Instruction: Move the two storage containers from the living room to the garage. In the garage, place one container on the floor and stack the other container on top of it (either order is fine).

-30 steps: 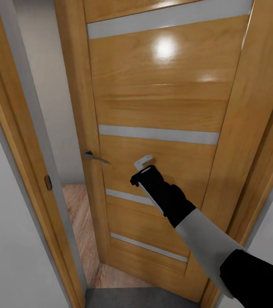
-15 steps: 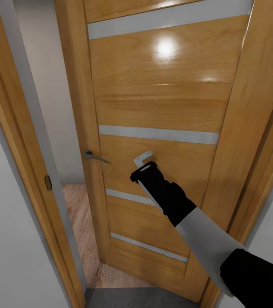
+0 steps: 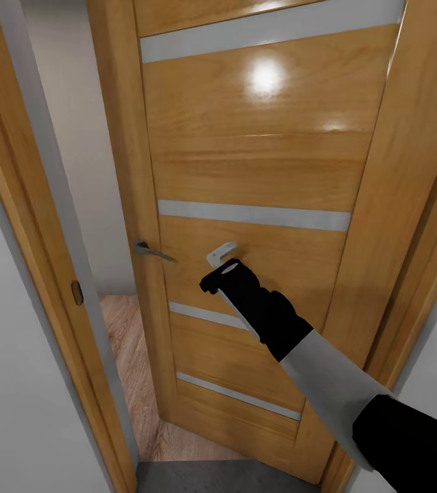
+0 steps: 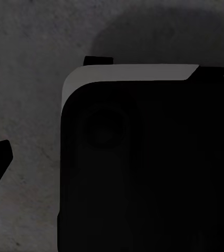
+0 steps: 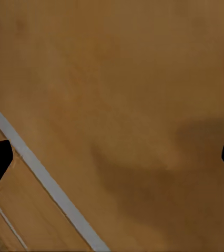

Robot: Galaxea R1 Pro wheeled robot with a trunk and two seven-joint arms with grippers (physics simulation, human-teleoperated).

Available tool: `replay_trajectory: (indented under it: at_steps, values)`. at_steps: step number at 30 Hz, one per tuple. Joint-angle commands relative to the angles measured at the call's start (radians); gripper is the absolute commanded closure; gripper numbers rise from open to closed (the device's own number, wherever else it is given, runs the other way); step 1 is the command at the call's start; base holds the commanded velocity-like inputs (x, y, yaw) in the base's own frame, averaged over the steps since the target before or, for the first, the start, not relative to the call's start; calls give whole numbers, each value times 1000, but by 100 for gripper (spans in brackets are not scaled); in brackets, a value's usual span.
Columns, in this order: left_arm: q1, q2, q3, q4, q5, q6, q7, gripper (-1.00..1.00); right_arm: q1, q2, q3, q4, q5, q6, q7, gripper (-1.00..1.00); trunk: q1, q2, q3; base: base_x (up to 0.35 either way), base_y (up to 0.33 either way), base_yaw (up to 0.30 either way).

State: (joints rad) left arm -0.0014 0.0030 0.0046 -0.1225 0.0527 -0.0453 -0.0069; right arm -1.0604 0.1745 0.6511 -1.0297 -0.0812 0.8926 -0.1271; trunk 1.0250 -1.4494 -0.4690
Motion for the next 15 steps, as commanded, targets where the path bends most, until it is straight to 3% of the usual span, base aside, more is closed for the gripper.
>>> replay_trajectory:
  at_steps: [1,5,9,15]
  values:
    - [0,0,0,0,6,-2,0,-100,-1,0,2,0,-8,3,0,-100,0,-1,-1,0,0,0]
    - [0,0,0,0,6,-2,-1,-100,-35,0,2,49,-14,-28,32,-100,0,-1,-1,0,0,0]
    - [0,0,-1,0,6,-2,0,-100,-119,0,2,192,-65,-96,35,-100,0,-1,-1,0,0,0]
    - [0,0,-1,0,6,-2,0,-100,-145,0,2,235,-98,-112,27,-100,0,-1,-1,0,0,0]
